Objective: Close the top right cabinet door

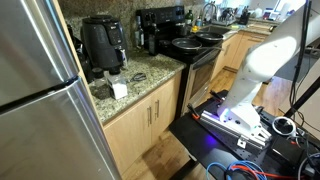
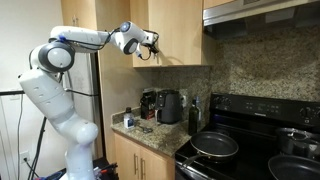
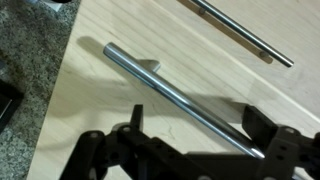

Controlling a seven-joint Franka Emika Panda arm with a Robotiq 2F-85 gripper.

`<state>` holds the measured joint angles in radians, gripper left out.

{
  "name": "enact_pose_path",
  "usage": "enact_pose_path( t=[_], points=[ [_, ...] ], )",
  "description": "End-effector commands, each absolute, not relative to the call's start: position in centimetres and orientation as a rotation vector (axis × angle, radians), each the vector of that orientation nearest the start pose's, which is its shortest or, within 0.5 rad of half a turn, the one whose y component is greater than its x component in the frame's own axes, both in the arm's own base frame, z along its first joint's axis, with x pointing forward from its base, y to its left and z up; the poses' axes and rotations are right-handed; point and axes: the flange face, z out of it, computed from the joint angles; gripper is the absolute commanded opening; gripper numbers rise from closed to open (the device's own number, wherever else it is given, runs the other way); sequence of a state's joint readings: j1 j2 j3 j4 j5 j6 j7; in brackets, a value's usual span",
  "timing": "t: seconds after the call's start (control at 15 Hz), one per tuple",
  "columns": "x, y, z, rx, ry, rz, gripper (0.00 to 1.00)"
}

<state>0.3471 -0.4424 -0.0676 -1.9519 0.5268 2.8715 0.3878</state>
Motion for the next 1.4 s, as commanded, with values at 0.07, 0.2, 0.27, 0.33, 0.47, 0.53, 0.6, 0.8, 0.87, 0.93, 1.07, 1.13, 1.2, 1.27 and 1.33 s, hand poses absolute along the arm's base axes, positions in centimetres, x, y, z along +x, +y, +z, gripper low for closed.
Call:
enact_pose_path(
  t=[0.07, 0.2, 0.27, 0.33, 0.47, 0.53, 0.6, 0.8, 0.87, 0.93, 1.07, 1.13, 1.2, 1.27, 1.33],
  points=[
    [43.8, 8.4, 81.2, -1.884, 0.499, -1.257, 1.0],
    [45.8, 8.9, 80.3, -1.905, 0.519, -1.25, 1.0],
    [46.9, 9.5, 79.9, -1.909, 0.524, -1.253, 1.0],
    [47.7, 10.1, 79.6, -1.916, 0.518, -1.237, 1.0],
    [49.9, 11.2, 79.1, -1.925, 0.523, -1.239, 1.0],
    [51.0, 11.7, 79.2, -1.922, 0.525, -1.244, 1.0],
    [51.9, 12.2, 79.2, -1.92, 0.523, -1.247, 1.0],
    [54.2, 13.6, 79.9, -1.905, 0.523, -1.279, 1.0],
    [54.9, 14.1, 80.2, -1.902, 0.522, -1.287, 1.0],
    [55.5, 14.6, 80.4, -1.903, 0.527, -1.297, 1.0],
    [56.8, 15.7, 80.9, -1.912, 0.532, -1.316, 1.0],
    [57.3, 16.1, 81.2, -1.917, 0.539, -1.327, 1.0],
    [57.8, 16.5, 81.4, -1.925, 0.549, -1.335, 1.0],
    [58.3, 16.8, 81.5, -1.933, 0.563, -1.344, 1.0],
    [58.9, 17.0, 81.6, -1.951, 0.586, -1.351, 1.0]
  ],
)
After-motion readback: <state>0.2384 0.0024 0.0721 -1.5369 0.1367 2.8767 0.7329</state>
